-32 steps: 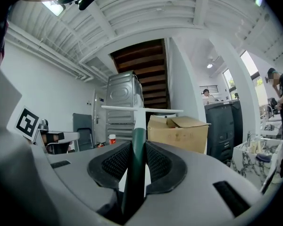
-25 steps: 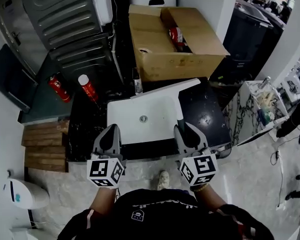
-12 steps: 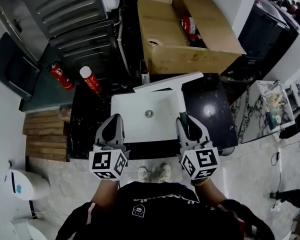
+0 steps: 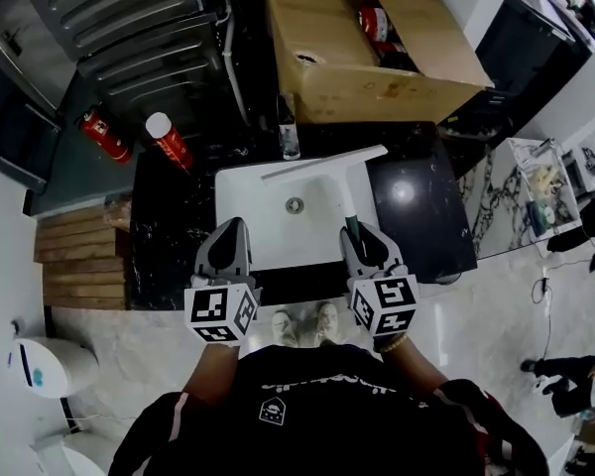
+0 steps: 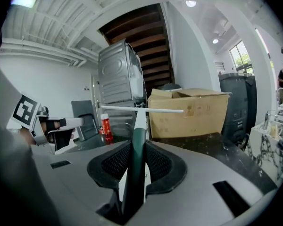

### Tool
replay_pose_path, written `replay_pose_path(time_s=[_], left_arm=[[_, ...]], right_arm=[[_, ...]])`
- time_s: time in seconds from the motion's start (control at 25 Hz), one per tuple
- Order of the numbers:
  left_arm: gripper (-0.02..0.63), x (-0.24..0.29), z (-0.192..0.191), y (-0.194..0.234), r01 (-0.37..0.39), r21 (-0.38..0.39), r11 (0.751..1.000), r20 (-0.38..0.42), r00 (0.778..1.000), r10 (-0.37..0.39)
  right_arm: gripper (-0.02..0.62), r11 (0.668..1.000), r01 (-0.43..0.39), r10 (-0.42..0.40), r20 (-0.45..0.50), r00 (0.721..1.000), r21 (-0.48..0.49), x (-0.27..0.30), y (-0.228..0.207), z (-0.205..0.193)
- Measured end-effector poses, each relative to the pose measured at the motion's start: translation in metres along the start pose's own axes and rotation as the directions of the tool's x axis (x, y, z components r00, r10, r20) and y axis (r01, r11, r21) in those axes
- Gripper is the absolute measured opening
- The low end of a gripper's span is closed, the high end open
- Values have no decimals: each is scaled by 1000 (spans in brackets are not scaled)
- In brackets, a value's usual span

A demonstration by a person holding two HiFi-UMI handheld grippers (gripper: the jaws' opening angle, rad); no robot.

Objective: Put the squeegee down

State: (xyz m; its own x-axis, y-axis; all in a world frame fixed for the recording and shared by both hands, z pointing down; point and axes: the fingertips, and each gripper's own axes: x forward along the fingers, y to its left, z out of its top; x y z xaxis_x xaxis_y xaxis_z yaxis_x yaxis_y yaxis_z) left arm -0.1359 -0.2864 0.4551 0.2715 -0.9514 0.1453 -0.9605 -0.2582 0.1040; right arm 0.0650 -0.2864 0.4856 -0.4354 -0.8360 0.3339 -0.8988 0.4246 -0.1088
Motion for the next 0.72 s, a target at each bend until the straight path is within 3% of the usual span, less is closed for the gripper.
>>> replay_pose_path(time_s=[0.2, 0.4, 0.52, 0.72], left_arm=[[14, 14, -52, 14, -7, -38, 999, -101, 995, 3], [14, 28, -83, 24, -7, -64, 998, -166, 986, -4], [14, 37, -91, 27, 2, -75, 997, -183, 983, -16], [14, 44, -98, 31, 7, -89, 996, -198, 980, -25]], right_arm=[[124, 1000, 12, -10, -172, 985, 8, 39, 1, -70], [124, 1000, 5, -7, -354, 935, -7, 75, 6, -131], [124, 1000, -2, -3, -428, 904, -11, 90, 11, -150], [126, 1000, -2, -6, -482, 876, -17, 98, 10, -165]])
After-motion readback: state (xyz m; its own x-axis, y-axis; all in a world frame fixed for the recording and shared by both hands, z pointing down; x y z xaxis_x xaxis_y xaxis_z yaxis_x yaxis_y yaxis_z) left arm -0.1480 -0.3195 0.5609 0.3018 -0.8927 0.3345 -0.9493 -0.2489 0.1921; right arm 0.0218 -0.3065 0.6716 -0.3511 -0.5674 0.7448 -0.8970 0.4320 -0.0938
